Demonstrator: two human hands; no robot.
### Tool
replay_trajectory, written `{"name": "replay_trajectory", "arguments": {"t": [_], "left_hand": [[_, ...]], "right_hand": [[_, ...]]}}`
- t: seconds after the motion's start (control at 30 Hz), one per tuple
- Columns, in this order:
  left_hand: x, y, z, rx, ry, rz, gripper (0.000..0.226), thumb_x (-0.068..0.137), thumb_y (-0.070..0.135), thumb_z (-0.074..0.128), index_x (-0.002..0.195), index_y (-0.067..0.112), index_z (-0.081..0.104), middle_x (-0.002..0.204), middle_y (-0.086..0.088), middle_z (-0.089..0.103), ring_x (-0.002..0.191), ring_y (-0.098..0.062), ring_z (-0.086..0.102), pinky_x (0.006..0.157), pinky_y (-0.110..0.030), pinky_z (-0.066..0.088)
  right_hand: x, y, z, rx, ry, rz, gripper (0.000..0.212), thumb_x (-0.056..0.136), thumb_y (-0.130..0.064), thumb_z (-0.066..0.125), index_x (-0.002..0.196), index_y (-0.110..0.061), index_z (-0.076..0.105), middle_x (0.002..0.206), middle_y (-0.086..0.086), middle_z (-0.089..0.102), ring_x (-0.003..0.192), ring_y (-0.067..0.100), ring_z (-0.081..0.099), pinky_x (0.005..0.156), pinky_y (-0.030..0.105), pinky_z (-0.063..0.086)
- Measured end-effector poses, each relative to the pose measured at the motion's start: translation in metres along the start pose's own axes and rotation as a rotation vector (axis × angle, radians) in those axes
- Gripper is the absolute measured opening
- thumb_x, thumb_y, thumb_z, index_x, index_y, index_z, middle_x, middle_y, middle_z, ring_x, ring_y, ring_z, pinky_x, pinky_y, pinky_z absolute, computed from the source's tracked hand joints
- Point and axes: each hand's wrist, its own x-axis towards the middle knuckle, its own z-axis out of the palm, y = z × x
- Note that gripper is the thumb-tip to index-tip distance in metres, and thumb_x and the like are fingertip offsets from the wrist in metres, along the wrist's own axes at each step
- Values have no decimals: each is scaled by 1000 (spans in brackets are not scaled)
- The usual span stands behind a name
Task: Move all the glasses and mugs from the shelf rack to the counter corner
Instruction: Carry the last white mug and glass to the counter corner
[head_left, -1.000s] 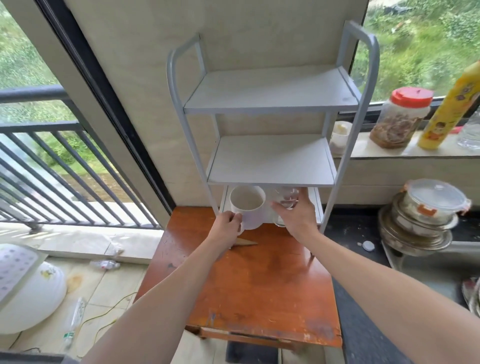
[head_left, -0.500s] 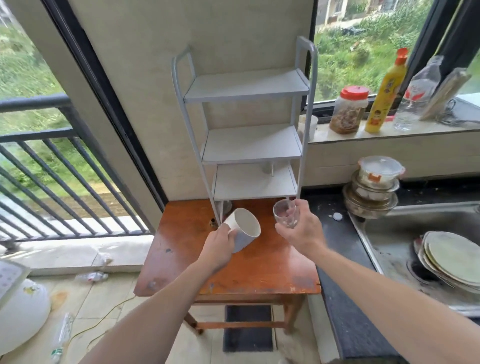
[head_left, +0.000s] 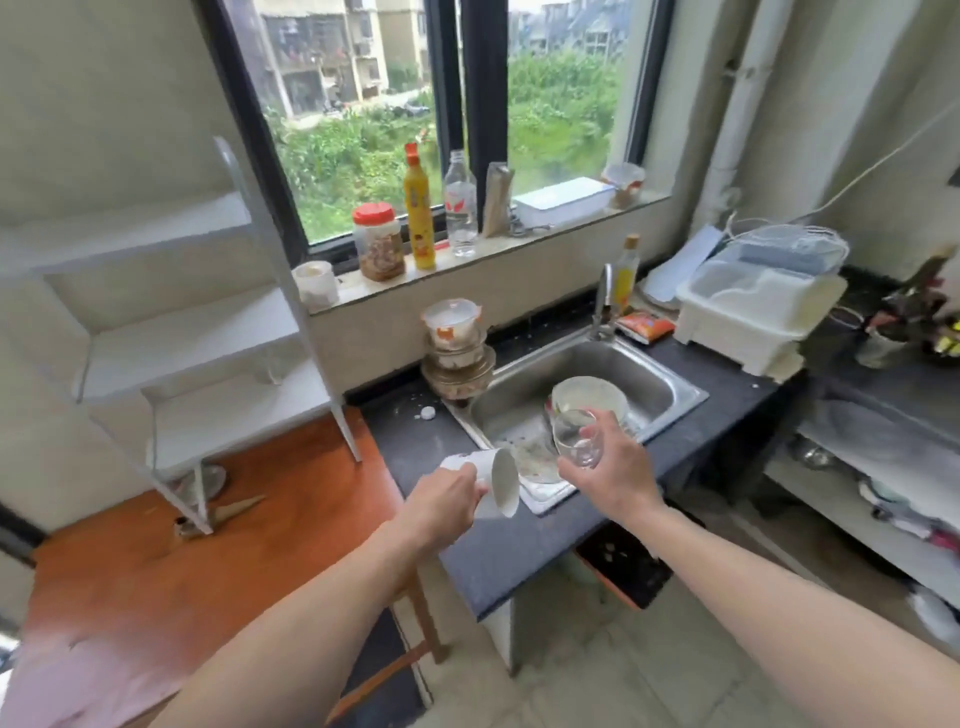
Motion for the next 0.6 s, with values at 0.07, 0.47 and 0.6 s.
{"name": "replay_trajectory", "arguments": {"t": [0.07, 0.47, 0.6], "left_hand": [[27, 49, 11, 11, -10, 90, 24, 98, 35, 38, 85, 15, 37, 98, -23, 60, 86, -43, 57, 67, -41, 39], [145, 416, 112, 73, -79, 646, 27, 97, 21, 36, 105, 6, 57, 101, -15, 55, 90, -39, 59, 67, -41, 40], [162, 525, 135, 49, -153, 734, 28, 98, 21, 36, 111, 5, 56, 105, -19, 58, 93, -41, 58, 74, -44, 45]], "right_hand": [[-10, 33, -47, -11, 70, 58, 61, 74, -35, 75, 126, -22, 47, 105, -1, 62, 88, 21, 61, 80, 38, 51], [-107, 263, -341, -202, 391, 383, 59, 70, -36, 74, 123, -34, 47, 104, -8, 61, 88, 20, 60, 70, 28, 41], [-138, 321, -418, -260, 517, 498, 57, 71, -37, 73, 122, -35, 48, 105, -8, 64, 87, 19, 60, 70, 27, 40]]}}
